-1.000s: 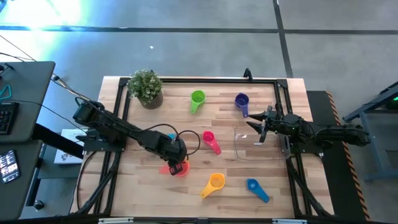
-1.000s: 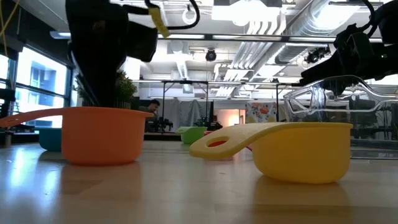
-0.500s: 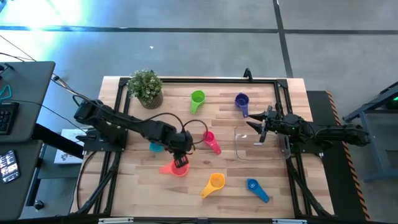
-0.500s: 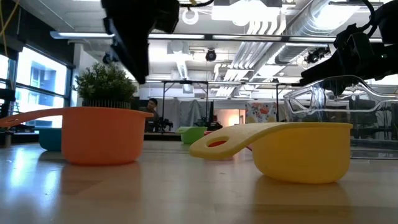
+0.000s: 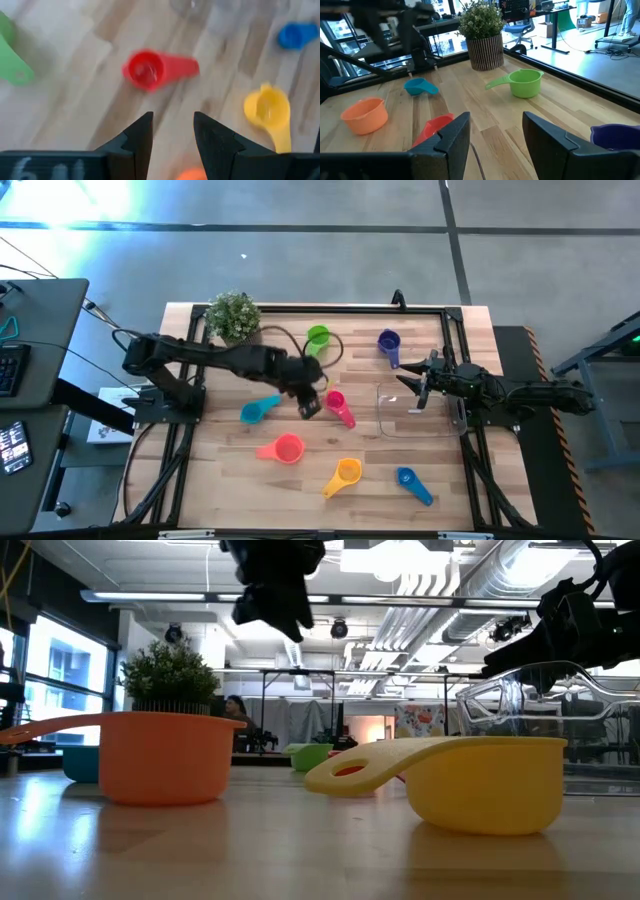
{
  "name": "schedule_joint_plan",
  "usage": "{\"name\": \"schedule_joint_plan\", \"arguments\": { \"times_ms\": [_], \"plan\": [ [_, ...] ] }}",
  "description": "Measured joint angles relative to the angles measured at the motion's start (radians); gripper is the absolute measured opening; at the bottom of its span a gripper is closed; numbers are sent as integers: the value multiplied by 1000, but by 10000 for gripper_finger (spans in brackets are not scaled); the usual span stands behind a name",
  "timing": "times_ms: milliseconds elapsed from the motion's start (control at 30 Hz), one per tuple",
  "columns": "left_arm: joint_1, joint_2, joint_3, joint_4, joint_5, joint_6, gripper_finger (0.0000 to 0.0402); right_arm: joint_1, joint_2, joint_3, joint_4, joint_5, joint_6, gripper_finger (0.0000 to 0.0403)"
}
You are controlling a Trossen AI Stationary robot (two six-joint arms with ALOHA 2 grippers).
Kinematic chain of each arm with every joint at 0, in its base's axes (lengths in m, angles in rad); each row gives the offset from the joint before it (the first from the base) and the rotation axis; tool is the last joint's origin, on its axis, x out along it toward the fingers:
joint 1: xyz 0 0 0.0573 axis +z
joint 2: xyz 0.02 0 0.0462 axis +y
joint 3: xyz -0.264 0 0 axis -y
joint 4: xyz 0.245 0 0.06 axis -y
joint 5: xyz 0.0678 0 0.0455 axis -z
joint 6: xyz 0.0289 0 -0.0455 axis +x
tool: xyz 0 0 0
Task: Nest measuring cups in basket
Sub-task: Stack the green measuring cup on top of the orange measuring cup
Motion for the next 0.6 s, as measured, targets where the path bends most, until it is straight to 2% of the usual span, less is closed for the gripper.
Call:
{"name": "schedule_joint_plan", "arguments": {
  "times_ms": [433,600],
  "plan": [
    [217,0,1,157,-2,5,131,0,0,0,0,0,0,174],
    [309,0,1,169,-5,9,131,0,0,0,0,0,0,174]
  ]
}}
